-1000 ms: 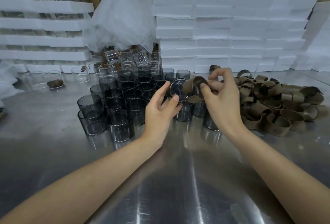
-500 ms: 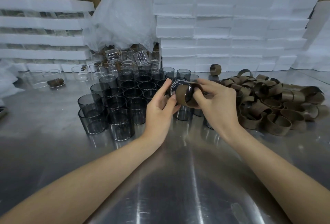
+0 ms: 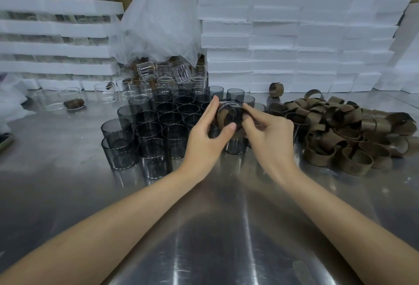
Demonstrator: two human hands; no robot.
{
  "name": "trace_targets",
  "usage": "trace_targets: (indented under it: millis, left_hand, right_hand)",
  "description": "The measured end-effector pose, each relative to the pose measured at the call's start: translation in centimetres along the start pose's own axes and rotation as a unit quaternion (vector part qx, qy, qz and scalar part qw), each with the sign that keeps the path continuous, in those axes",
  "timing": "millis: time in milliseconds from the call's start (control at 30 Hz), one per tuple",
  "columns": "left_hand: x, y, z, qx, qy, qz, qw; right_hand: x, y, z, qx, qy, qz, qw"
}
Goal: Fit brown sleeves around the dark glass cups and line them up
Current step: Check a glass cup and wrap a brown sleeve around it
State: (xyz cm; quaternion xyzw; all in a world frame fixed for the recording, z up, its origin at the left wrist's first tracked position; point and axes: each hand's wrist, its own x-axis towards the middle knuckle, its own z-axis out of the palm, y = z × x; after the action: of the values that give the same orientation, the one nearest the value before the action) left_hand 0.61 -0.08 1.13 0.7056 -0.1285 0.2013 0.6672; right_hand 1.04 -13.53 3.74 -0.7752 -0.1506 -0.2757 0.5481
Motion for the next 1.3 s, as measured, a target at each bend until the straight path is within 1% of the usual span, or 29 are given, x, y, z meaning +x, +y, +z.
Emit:
trace_targets:
  millis: [67, 233, 367, 467, 567, 733, 1167, 1300]
  left_hand:
    - [0.4, 0.3, -0.6, -0.006, -0.011, -0.009, 1.0]
    - [1.1, 0.5, -1.6, 0.005, -0.03, -0.02, 0.999]
    - [1.3, 1.0, -1.9, -0.019, -0.042, -0.046, 0.998]
    - [1.4, 1.3, -2.0, -0.053, -0.053, -0.067, 0.995]
    - [1.3, 1.6, -2.0, -0.053, -0.06, -0.082, 0.993]
    - [1.3, 1.5, -2.0, -0.053, -0.055, -0.097, 0.992]
    - [1.1, 1.8, -1.4, -0.046, -0.08, -0.086, 0.992]
    - [0.9, 1.9, -1.3, -0.051, -0.078, -0.08, 0.992]
  right_hand:
    - [0.0, -0.3, -0.2, 0.024, -0.023, 0.02, 0.999]
    - [0.9, -0.2, -0.8, 0.047, -0.117, 0.07, 0.99]
    - [1.3, 0.0, -1.3, 0.078, -0.143, 0.096, 0.982]
    - [1.3, 0.2, -1.3, 0.124, -0.137, 0.118, 0.976]
    - [1.2, 0.2, -1.3, 0.172, -0.133, 0.135, 0.967]
    - [1.2, 0.2, -1.4, 0.15, -0.134, 0.116, 0.973]
    - [0.9, -0.1, -1.2, 0.105, -0.076, 0.087, 0.988]
    - [0.8, 0.2, -1.3, 0.119, -0.066, 0.081, 0.987]
